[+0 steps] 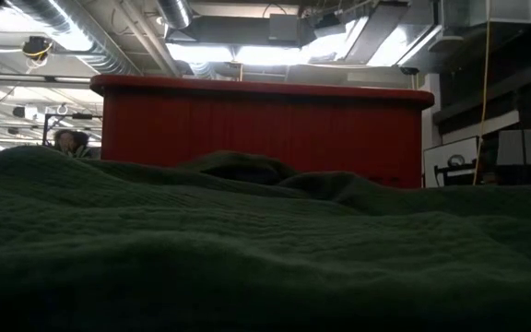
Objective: Fold Laundry from Bin
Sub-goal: Fold the green t-shirt
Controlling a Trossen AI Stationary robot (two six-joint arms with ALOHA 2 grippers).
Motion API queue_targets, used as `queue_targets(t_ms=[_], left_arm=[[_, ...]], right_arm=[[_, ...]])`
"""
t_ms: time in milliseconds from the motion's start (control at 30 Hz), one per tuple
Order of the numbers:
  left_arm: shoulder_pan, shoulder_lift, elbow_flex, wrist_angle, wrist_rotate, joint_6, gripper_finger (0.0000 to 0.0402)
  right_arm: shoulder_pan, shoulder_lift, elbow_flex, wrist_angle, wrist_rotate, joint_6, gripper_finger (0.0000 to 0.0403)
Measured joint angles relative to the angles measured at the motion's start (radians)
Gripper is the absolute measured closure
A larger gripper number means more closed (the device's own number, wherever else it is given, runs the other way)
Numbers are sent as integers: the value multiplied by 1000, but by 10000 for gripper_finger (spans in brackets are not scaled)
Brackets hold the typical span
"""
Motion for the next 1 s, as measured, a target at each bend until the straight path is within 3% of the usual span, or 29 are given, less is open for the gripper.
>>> queue_targets(t_ms=[100, 233, 667, 1000], left_arm=[[-6, 58, 99, -148, 0, 40, 218], [-17, 124, 157, -222, 20, 54, 218], [-53, 245, 160, -298, 17, 44, 218], [-44, 270, 160, -383, -38, 44, 222]], right_arm=[[0, 0, 0, 0, 0, 1, 383], [0, 0, 0, 0, -1, 41, 382], [0, 0, -1, 2, -1, 104, 382], [0, 0, -1, 2, 7, 101, 381]])
